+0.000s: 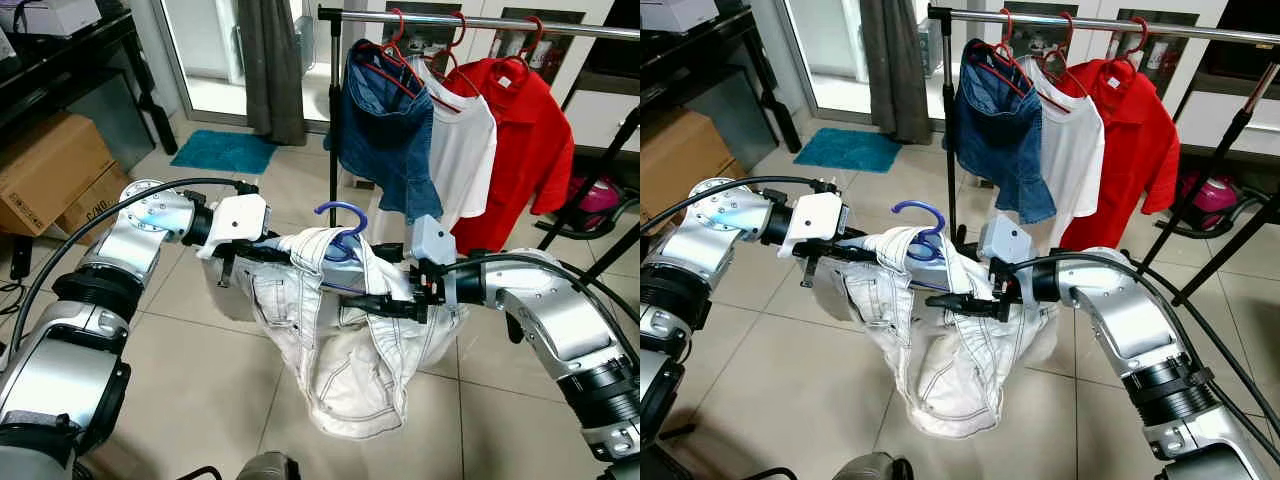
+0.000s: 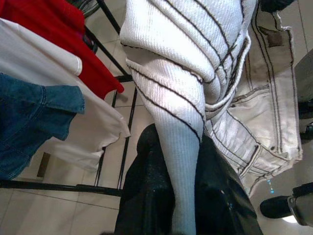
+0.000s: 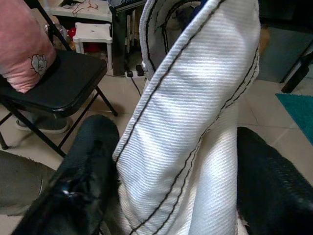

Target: Hang hanger

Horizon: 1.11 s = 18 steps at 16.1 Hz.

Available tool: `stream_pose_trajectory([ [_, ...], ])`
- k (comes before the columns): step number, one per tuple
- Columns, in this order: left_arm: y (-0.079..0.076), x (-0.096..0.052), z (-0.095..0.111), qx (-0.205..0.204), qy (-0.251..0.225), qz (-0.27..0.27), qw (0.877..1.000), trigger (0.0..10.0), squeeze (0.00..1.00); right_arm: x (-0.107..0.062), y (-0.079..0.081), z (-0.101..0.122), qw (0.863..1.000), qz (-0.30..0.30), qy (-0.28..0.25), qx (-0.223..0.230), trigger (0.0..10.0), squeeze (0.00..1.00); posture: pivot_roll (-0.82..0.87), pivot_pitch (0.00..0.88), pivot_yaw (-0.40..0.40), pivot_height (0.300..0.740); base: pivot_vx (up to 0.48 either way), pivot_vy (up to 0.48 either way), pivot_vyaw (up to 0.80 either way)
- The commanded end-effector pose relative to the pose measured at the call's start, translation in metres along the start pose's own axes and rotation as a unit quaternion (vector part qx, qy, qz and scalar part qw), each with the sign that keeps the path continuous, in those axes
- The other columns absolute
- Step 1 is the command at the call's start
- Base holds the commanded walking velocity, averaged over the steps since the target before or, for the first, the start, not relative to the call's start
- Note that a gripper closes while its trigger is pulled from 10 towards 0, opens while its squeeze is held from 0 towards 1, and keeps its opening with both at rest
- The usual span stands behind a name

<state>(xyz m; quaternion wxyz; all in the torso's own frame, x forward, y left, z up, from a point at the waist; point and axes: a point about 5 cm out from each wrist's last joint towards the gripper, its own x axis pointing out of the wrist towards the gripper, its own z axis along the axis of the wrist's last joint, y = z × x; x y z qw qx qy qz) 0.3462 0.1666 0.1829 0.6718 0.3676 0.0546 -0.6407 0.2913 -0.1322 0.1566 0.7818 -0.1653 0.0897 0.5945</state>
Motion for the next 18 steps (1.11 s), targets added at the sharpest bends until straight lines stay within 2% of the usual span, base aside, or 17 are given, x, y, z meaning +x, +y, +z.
stream_pose_trajectory([
  [1, 0.016, -0.004, 0.021, 0.046, -0.032, 0.036, 0.998, 0.0, 0.0, 0.007, 0.006, 0.0, 1.0, 0.016, -0.001, 0.003, 0.0, 0.0, -0.05, 0.0, 0.055, 0.74, 0.0, 0.0, 0.0],
  [7, 0.022, -0.003, 0.026, 0.049, -0.038, 0.057, 0.996, 0.0, 0.0, 0.015, 0.007, -0.001, 1.0, 0.012, 0.011, -0.006, 0.0, 0.0, -0.05, 0.0, 0.052, 0.74, 0.0, 0.0, 0.0],
  [8, 0.024, -0.002, 0.028, 0.049, -0.044, 0.061, 0.996, 0.0, 0.0, 0.016, 0.001, -0.004, 0.999, -0.017, 0.029, 0.001, 0.0, 0.0, -0.05, 0.0, 0.051, 0.74, 0.0, 0.0, 0.0],
  [14, 0.028, -0.002, 0.03, 0.05, -0.048, 0.085, 0.994, 0.0, 0.0, 0.016, -0.007, -0.007, 0.996, -0.07, 0.05, 0.015, 0.0, 0.0, -0.05, 0.0, 0.048, 0.74, 0.0, 0.0, 0.0],
  [18, 0.03, -0.005, 0.03, 0.048, -0.05, 0.102, 0.992, 0.0, 0.0, 0.012, -0.008, -0.007, 0.996, -0.078, 0.05, 0.015, 0.0, 0.0, -0.05, 0.0, 0.049, 0.74, 0.0, 0.0, 0.0],
])
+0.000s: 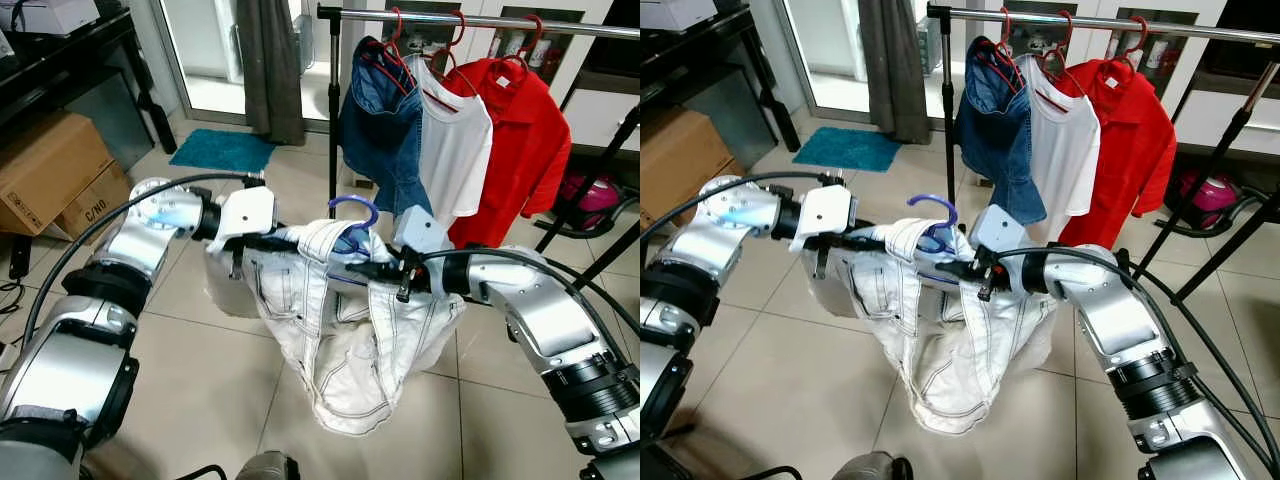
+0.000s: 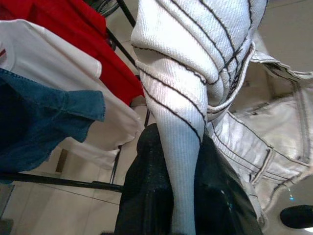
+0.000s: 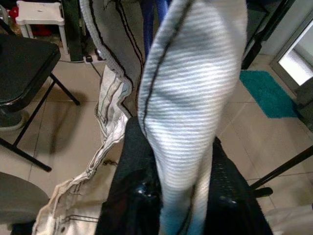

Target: Hang hanger

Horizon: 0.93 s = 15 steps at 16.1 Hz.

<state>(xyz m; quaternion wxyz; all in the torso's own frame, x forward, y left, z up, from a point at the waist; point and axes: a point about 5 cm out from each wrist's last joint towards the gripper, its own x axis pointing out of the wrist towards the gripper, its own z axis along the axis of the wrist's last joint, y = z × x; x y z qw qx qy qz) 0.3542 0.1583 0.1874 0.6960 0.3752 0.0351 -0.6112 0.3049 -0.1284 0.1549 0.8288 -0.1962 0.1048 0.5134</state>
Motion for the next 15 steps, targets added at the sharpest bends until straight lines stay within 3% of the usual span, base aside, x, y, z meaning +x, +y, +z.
stream_pose_trajectory([
  [1, 0.022, -0.011, 0.024, 0.038, -0.053, 0.064, 0.996, 0.0, 0.0, 0.003, 0.006, -0.005, 1.0, 0.019, 0.01, 0.017, 0.0, 0.0, -0.05, 0.0, 0.049, 0.74, 0.0, 0.0, 0.0],
  [7, 0.026, -0.019, 0.017, 0.015, -0.05, 0.094, 0.994, 0.0, 0.0, -0.002, 0.011, -0.003, 0.999, 0.04, -0.004, 0.018, 0.0, 0.0, -0.05, 0.0, 0.051, 0.74, 0.0, 0.0, 0.0],
  [8, 0.026, -0.02, 0.016, 0.015, -0.049, 0.102, 0.993, 0.5, 0.0, -0.002, 0.011, -0.003, 0.999, 0.04, -0.005, 0.019, 0.0, 0.0, -0.05, 0.0, 0.05, 0.74, 0.0, 0.0, 0.0],
  [9, 0.026, -0.02, 0.015, -0.004, -0.062, 0.1, 0.993, 10.0, 0.0, -0.003, 0.011, -0.003, 0.999, 0.039, -0.007, 0.022, 0.0, 0.0, -0.06, 0.0, 0.05, 0.74, 0.0, 0.0, 0.0],
  [10, 0.026, -0.021, 0.015, -0.025, -0.08, 0.09, 0.992, 10.0, 0.93, -0.004, 0.01, -0.004, 0.999, 0.034, -0.007, 0.024, 0.0, 0.0, -0.06, 0.0, 0.051, 0.74, 0.0, 0.0, 0.0],
  [11, 0.025, -0.021, 0.016, -0.031, -0.089, 0.087, 0.992, 10.0, 1.0, -0.004, 0.01, -0.004, 0.999, 0.03, -0.006, 0.026, 0.0, 0.0, -0.06, 0.0, 0.053, 0.74, 0.0, 0.0, 0.0],
  [15, 0.021, -0.025, 0.016, -0.039, -0.109, 0.057, 0.992, 10.0, 1.0, -0.008, 0.008, -0.008, 0.999, 0.017, 0.0, 0.033, 0.0, 0.0, -0.06, 0.0, 0.056, 0.74, 0.0, 0.0, 0.0],
])
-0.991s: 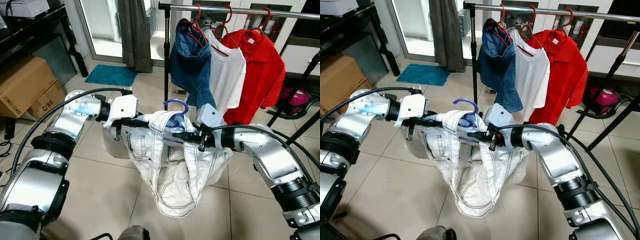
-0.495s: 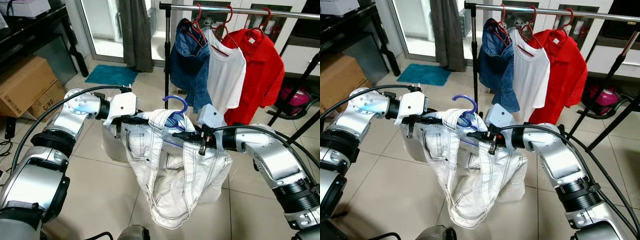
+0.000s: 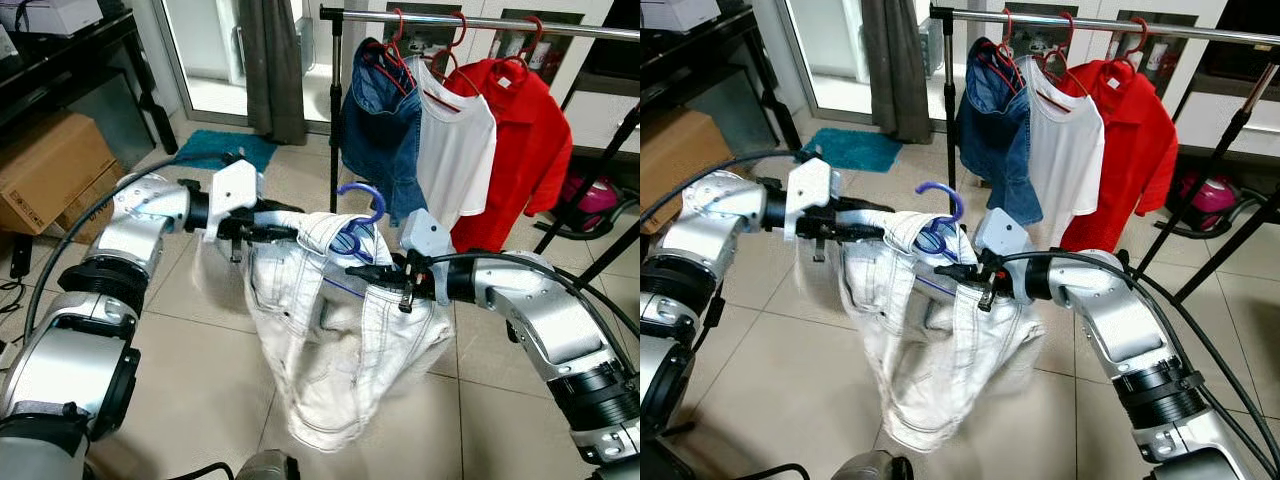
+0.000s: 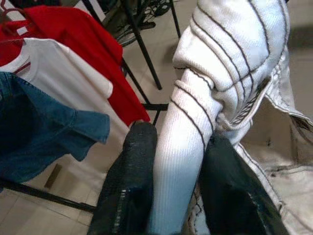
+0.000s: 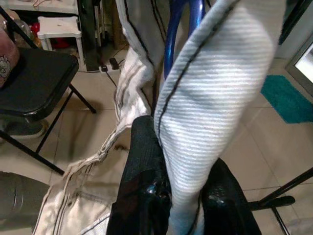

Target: Hang hanger

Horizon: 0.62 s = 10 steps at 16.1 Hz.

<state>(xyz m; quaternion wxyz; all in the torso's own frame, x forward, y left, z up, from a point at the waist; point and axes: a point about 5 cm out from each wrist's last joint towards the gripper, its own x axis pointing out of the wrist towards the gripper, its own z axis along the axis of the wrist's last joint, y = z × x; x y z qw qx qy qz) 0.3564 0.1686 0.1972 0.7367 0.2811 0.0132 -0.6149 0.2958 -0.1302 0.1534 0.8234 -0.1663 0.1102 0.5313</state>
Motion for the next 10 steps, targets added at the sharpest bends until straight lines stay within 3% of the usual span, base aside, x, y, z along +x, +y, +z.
stream_pose_trajectory([
  [1, 0.009, -0.011, 0.017, 0.029, -0.029, 0.01, 0.999, 10.0, 1.0, -0.005, 0.001, -0.008, 1.0, -0.006, 0.015, 0.01, 0.0, 0.0, -0.06, 0.0, 0.056, 0.74, 0.0, 0.0, 0.0],
  [8, -0.002, -0.022, 0.003, 0.02, -0.001, -0.011, 1.0, 10.0, 1.0, -0.02, 0.004, -0.019, 0.999, -0.032, 0.026, 0.035, 0.0, 0.0, -0.08, 0.0, 0.055, 0.74, 0.0, 0.0, 0.0],
  [10, 0.0, -0.02, -0.001, -0.003, -0.02, 0.054, 0.998, 10.0, 1.0, -0.029, 0.005, -0.03, 0.996, -0.064, 0.034, 0.055, 0.0, 0.0, -0.08, 0.0, 0.067, 0.74, 0.0, 0.0, 0.0],
])
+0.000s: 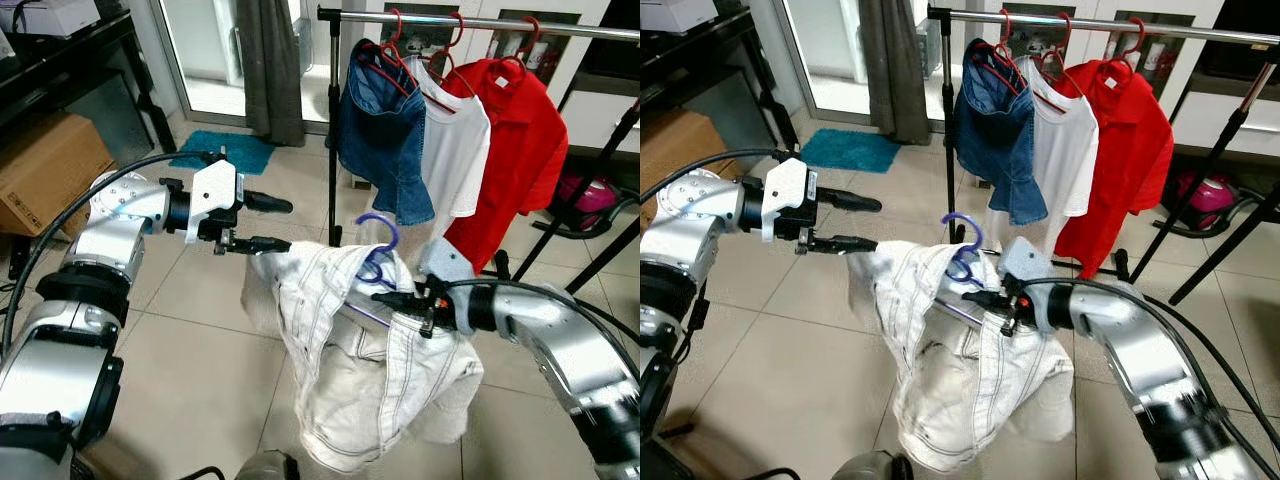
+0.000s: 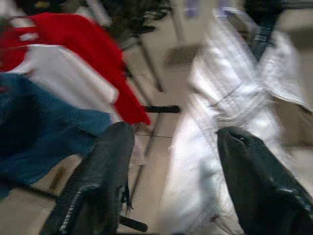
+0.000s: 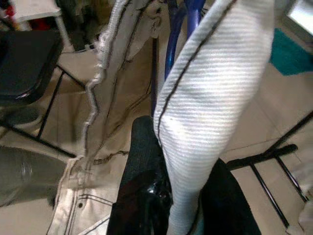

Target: Hang hanger

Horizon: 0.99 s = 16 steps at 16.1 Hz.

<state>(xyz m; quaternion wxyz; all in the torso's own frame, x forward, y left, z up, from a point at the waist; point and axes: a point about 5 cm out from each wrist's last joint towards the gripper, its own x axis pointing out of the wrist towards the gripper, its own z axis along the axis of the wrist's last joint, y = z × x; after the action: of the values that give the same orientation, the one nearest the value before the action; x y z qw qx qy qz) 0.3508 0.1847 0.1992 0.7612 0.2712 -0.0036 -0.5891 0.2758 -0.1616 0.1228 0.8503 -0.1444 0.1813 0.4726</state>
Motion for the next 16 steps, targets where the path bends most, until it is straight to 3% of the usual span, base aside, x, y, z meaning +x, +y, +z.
stream_pose_trajectory([
  [1, 0.003, -0.002, 0.0, -0.016, -0.014, 0.05, 0.999, 10.0, 1.0, -0.007, -0.005, 0.006, 0.999, -0.033, -0.021, -0.001, 0.0, 0.0, -0.08, 0.0, 0.066, 0.74, 0.0, 0.0, 0.0],
  [2, -0.003, 0.002, -0.015, -0.077, -0.021, 0.133, 0.988, 10.0, 1.0, -0.01, -0.008, -0.006, 0.993, -0.107, -0.033, 0.037, 0.0, 0.0, -0.08, 0.0, 0.057, 0.74, 0.0, 0.0, 0.0],
  [3, -0.008, 0.003, -0.02, -0.097, -0.028, 0.153, 0.983, 10.0, 1.0, -0.01, -0.008, -0.009, 0.989, -0.133, -0.042, 0.048, 0.0, 0.0, -0.08, 0.0, 0.058, 0.74, 0.0, 0.0, 0.0],
  [4, -0.021, 0.007, -0.031, -0.143, -0.04, 0.205, 0.967, 10.0, 0.44, -0.011, -0.006, -0.016, 0.976, -0.194, -0.061, 0.073, 0.0, 0.0, -0.07, 0.0, 0.067, 0.74, 0.0, 0.0, 0.0],
  [5, -0.027, 0.008, -0.035, -0.164, -0.046, 0.223, 0.96, 10.0, 0.44, -0.011, -0.005, -0.018, 0.971, -0.216, -0.067, 0.082, 0.0, 0.0, -0.07, 0.0, 0.067, 0.74, 0.0, 0.0, 0.0],
  [6, -0.047, 0.016, -0.049, -0.237, -0.071, 0.298, 0.922, 10.0, 0.0, -0.009, -0.002, -0.021, 0.951, -0.271, -0.098, 0.11, 0.0, 0.0, -0.07, 0.0, 0.067, 0.74, 0.0, 0.0, 0.0],
  [7, -0.052, 0.017, -0.054, -0.254, -0.069, 0.326, 0.908, 10.0, 0.0, -0.008, -0.002, -0.02, 0.944, -0.286, -0.114, 0.122, 0.0, 0.0, -0.07, 0.0, 0.06, 0.74, 0.0, 0.0, 0.0],
  [8, -0.06, 0.017, -0.064, -0.285, -0.055, 0.376, 0.88, 10.0, 0.0, -0.006, -0.003, -0.018, 0.925, -0.325, -0.136, 0.142, 0.0, 0.0, -0.07, 0.0, 0.043, 0.74, 0.0, 0.0, 0.0],
  [9, -0.065, 0.016, -0.068, -0.276, -0.041, 0.4, 0.873, 10.0, 0.0, -0.005, -0.004, -0.018, 0.913, -0.344, -0.145, 0.162, 0.0, 0.0, -0.06, 0.0, 0.041, 0.74, 0.0, 0.0, 0.0],
  [10, -0.076, 0.016, -0.077, -0.283, -0.019, 0.433, 0.856, 10.0, 0.0, -0.003, -0.004, -0.019, 0.895, -0.37, -0.157, 0.192, 0.0, 0.0, -0.06, 0.0, 0.04, 0.74, 0.0, 0.0, 0.0],
  [11, -0.08, 0.016, -0.077, -0.278, -0.008, 0.436, 0.856, 10.0, 0.0, -0.002, -0.004, -0.022, 0.891, -0.382, -0.145, 0.199, 6.5, 0.0, -0.05, 0.0, 0.038, 0.74, 0.0, 0.0, 0.0],
  [12, -0.087, 0.017, -0.077, -0.276, 0.014, 0.438, 0.855, 10.0, 0.0, -0.003, -0.006, -0.031, 0.887, -0.403, -0.111, 0.195, 10.0, 0.0, -0.04, 0.0, 0.029, 0.74, 0.0, 0.0, 0.0],
  [14, -0.094, 0.017, -0.076, -0.288, 0.022, 0.443, 0.849, 10.0, 0.0, -0.002, -0.011, -0.029, 0.88, -0.411, -0.103, 0.214, 10.0, 0.0, -0.04, 0.0, 0.014, 0.74, 0.0, -0.326, 0.0],
  [15, -0.096, 0.015, -0.075, -0.286, 0.026, 0.445, 0.848, 10.0, 0.0, 0.0, -0.012, -0.024, 0.891, -0.405, -0.086, 0.187, 10.0, 0.0, -0.05, 0.0, 0.019, 0.74, 0.0, -0.33, 0.0],
  [16, -0.097, 0.014, -0.075, -0.291, 0.026, 0.448, 0.845, 10.0, 0.0, -0.002, -0.014, -0.015, 0.891, -0.413, -0.1, 0.156, 10.0, 0.0, -0.04, 0.0, 0.017, 0.74, 0.0, -0.326, 0.0],
])
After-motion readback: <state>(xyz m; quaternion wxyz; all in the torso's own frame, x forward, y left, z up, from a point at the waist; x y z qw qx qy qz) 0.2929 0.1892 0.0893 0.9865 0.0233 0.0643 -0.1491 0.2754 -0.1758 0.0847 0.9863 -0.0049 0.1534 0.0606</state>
